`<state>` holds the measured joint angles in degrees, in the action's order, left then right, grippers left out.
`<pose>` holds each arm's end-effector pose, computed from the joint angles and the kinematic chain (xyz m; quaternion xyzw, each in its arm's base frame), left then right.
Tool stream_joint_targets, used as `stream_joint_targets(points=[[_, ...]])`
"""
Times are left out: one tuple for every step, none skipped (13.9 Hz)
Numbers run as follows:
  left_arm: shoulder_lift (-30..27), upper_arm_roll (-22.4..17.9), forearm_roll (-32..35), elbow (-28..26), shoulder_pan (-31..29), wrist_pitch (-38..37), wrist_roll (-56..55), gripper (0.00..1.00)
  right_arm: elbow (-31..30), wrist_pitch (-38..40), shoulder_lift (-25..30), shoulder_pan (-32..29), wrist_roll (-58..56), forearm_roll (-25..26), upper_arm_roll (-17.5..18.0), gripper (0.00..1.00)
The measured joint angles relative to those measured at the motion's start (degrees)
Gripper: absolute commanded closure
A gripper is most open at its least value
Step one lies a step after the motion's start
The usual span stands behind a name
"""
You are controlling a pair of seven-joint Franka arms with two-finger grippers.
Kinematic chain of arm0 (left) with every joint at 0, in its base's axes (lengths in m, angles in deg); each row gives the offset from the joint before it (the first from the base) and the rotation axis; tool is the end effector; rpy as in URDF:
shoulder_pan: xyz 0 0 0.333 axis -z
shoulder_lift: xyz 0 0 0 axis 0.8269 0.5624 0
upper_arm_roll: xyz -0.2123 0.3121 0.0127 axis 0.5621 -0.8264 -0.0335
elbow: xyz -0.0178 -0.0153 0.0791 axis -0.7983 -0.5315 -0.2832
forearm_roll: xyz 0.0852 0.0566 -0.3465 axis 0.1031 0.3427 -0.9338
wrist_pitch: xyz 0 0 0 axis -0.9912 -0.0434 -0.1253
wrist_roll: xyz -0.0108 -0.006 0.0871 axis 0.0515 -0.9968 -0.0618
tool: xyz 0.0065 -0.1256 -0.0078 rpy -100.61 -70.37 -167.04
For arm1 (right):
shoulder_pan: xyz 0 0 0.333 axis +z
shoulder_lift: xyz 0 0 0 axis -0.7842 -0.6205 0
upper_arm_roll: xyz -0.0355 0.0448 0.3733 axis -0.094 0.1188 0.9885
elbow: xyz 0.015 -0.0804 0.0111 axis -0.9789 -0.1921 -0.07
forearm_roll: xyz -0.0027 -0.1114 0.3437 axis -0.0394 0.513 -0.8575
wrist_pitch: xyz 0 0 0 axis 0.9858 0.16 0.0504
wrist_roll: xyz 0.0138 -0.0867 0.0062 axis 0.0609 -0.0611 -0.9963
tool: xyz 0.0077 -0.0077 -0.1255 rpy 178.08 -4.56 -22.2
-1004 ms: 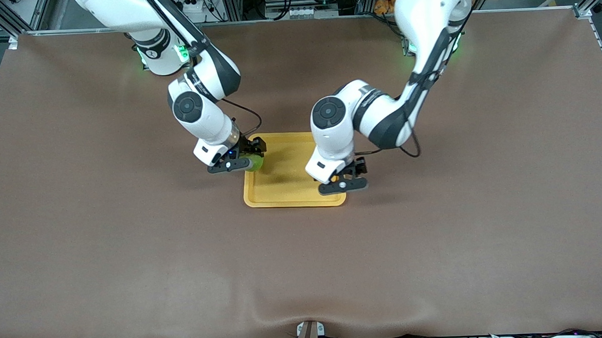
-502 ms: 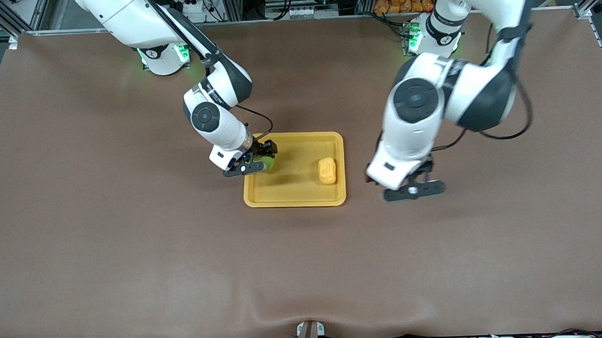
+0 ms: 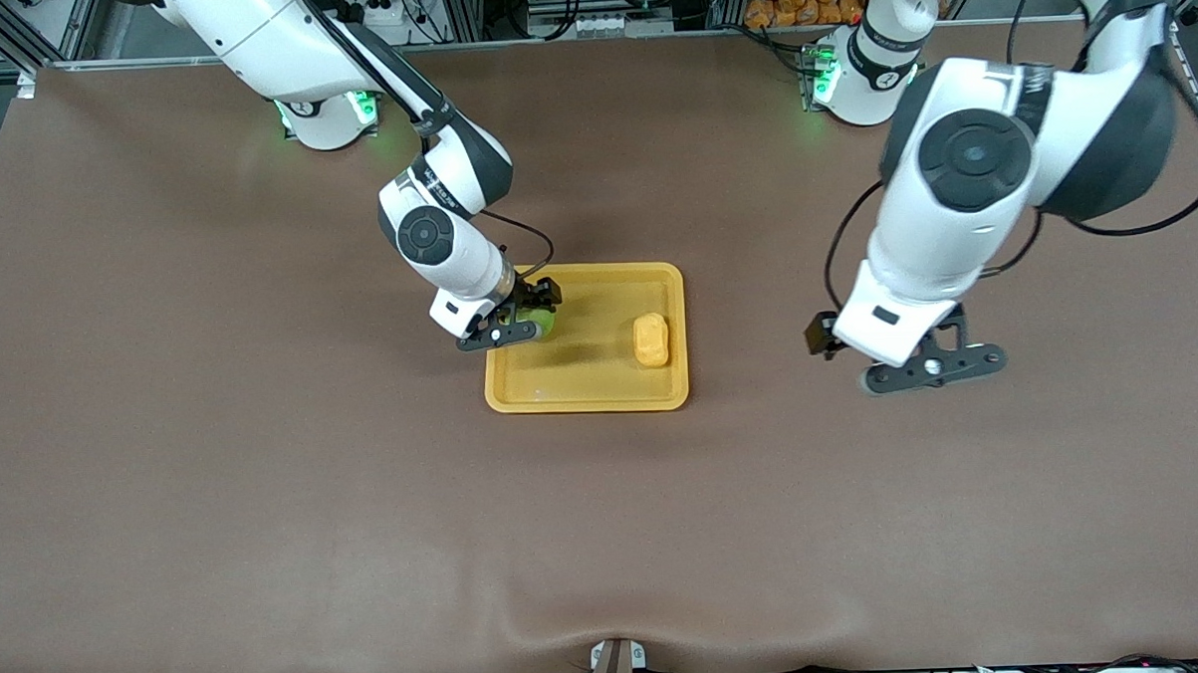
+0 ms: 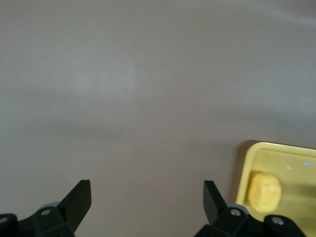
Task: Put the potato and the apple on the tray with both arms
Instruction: 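Open the left gripper and withdraw while the right gripper lowers the apple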
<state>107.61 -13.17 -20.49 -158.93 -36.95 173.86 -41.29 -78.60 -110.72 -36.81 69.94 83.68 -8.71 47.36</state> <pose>0.6160 -0.2203 0.5603 -0.9951 -0.0462 -0.0412 0.0774 0.4885 0.3654 0.2763 -0.9924 -0.0467 0.0467 0.1035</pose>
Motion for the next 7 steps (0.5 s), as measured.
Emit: stream_joint_targets(points=[[-0.8, 0.0, -0.1, 0.0, -1.1, -0.4, 1.7, 0.0, 0.0, 0.0, -0.2, 0.5, 0.0, 0.1, -0.6, 0.6], [-1.6, 0.0, -0.6, 0.0, -2.2, -0.9, 3.0, 0.0, 0.1, 0.0, -0.4, 1.2, 0.0, 0.2, -1.5, 0.52], [-2.5, 0.0, -1.5, 0.0, -3.3, -1.5, 4.2, 0.0, 0.2, 0.0, -0.6, 2.1, 0.0, 0.2, -2.3, 0.47], [-3.3, 0.0, -2.2, 0.0, -4.5, -2.1, 5.7, 0.0, 0.2, 0.0, -0.8, 3.1, 0.0, 0.2, -3.1, 0.46], [-4.1, 0.0, -2.6, 0.0, -5.5, -2.9, 7.3, 0.0, 0.2, 0.0, -0.9, 4.1, 0.0, 0.2, -4.0, 0.39], [-4.7, 0.0, -2.7, 0.0, -6.3, -3.7, 8.5, 0.0, 0.3, -0.1, -1.0, 4.9, 0.1, 0.2, -4.6, 0.27], [-5.3, 0.0, -3.1, 0.0, -7.0, -4.7, 9.2, 0.0, 0.3, -0.1, -1.0, 5.2, 0.1, 0.2, -4.9, 0.1]])
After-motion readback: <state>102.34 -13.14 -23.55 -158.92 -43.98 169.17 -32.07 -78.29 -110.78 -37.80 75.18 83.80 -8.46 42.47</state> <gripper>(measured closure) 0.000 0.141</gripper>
